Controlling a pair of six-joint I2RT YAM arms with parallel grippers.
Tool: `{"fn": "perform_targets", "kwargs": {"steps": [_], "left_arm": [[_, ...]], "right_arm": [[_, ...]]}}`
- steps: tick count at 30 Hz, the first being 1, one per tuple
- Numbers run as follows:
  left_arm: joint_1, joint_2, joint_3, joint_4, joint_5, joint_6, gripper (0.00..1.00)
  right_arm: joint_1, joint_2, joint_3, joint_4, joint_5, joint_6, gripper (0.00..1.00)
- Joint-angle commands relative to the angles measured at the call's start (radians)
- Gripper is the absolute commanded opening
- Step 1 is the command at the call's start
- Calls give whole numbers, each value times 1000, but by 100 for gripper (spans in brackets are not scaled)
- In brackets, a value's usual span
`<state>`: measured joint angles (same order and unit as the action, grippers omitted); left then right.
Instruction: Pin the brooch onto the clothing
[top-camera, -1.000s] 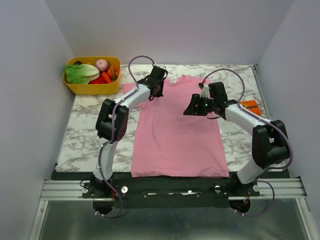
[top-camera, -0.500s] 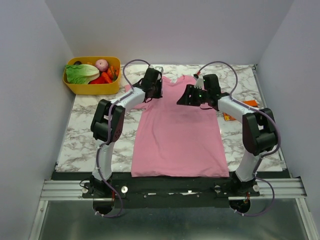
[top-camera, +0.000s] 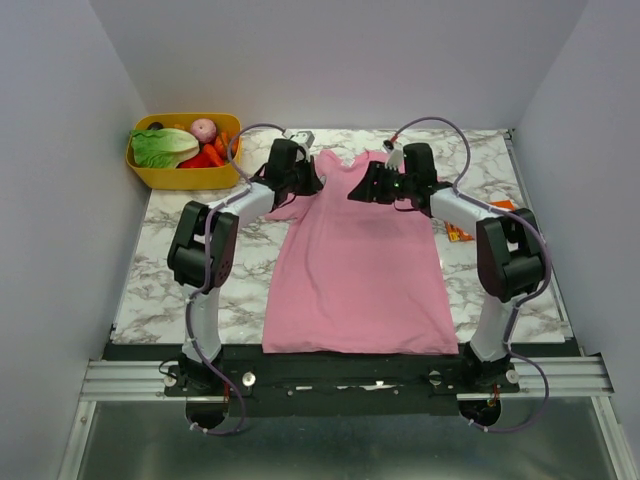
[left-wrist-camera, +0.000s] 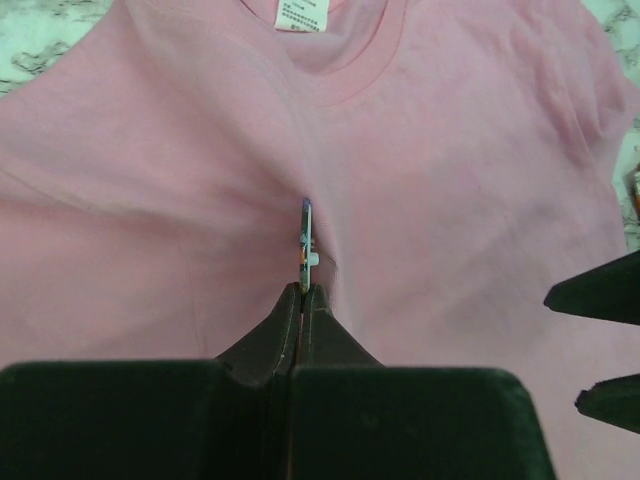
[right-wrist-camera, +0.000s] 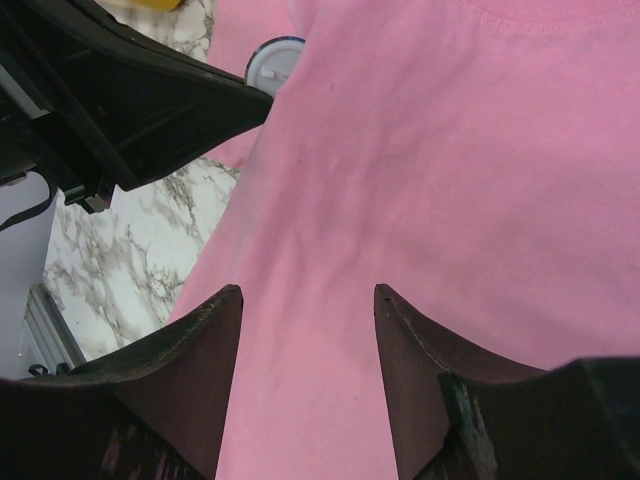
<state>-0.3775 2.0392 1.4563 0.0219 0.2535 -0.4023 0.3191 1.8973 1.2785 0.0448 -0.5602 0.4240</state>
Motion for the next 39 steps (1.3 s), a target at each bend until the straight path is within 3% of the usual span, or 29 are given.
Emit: {"fn": "perform_targets", "kwargs": {"steps": [1, 11, 25, 32, 39], "left_arm": [[23, -65, -50, 157, 119, -35, 0], [57, -77, -93, 282, 216, -99, 0], [72, -73, -91, 316, 266, -119, 0], [74, -68, -93, 331, 285, -132, 0], [74, -60, -86, 351, 308, -148, 0]], "right_arm": [[5, 39, 51, 66, -47, 7, 64], [18, 134, 146, 86, -72, 22, 63], [80, 272, 304, 43, -1, -4, 60], [81, 281, 306, 38, 17, -5, 36], [90, 286, 311, 21, 25, -21, 22]]}}
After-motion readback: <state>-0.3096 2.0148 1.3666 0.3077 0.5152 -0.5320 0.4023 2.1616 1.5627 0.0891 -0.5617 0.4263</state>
